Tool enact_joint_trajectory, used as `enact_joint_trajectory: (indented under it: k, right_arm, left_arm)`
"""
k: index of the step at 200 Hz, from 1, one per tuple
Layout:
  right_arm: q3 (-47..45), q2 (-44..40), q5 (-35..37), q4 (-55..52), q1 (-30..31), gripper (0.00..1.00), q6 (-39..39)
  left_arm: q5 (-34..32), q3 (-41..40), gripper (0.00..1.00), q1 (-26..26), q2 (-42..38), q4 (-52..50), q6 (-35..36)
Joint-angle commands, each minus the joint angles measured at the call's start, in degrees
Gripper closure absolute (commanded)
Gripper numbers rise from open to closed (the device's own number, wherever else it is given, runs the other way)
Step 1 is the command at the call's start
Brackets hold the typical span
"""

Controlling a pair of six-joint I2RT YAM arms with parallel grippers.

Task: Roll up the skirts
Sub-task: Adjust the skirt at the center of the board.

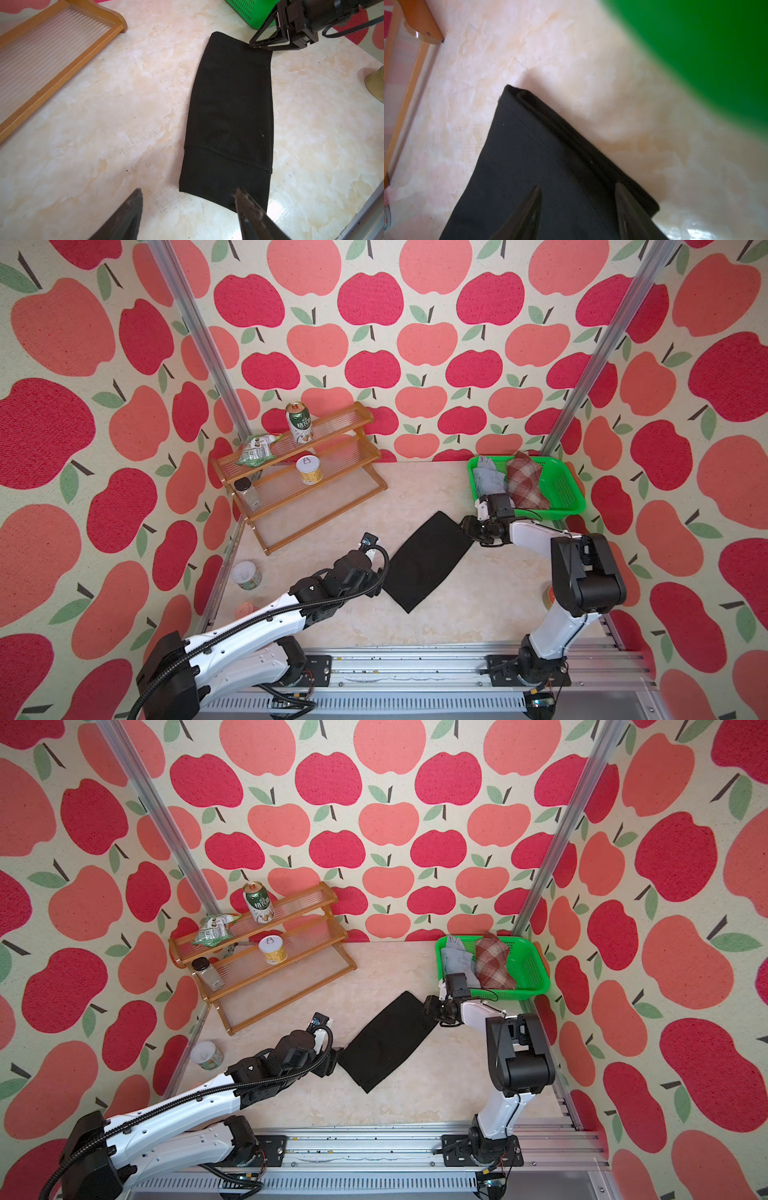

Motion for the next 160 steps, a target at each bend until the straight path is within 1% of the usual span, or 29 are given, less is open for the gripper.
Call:
enact_joint_trajectory:
  k: [1, 33, 55, 74, 102, 123, 160]
  right_arm:
    - [-0.3, -3.5, 4.1, -7.6, 1.6, 0.39, -0.1]
    - [1.8, -9.3, 9.0, -12.8, 4.6, 0.38, -1.9]
    - [2.1, -11.2, 9.7, -16.3, 5.3, 0.38, -2.3]
    - [-0.6, -12.7, 9.9, -17.3, 5.6, 0.38, -2.4]
    - [-6.3, -15.5, 10.8, -15.5, 5.4, 0.39, -2.0]
    - [-7.5, -15.0, 8.3, -12.4, 5.0, 0.39, -0.6]
    - [-5.2, -8.9, 6.0, -10.2, 5.0, 0.41, 0.8]
  left_arm:
    - [0.6, -1.4, 0.27, 0.8, -1.2, -2.0, -1.3]
    - [1.4, -2.1, 0.27, 2.0, -1.6, -1.0, -1.6]
    - [1.4, -2.0, 0.27, 2.4, -1.6, -0.7, -1.3]
    - [1.5, -2.1, 0.27, 2.9, -2.0, -0.8, -1.2]
    - [2.3, -2.7, 0.27, 4.0, -2.8, -0.6, -1.2]
    - [3.0, -2.9, 0.27, 4.5, -2.9, -0.4, -1.2]
    - [3.4, -2.7, 0.27, 4.6, -3.2, -1.4, -2.4]
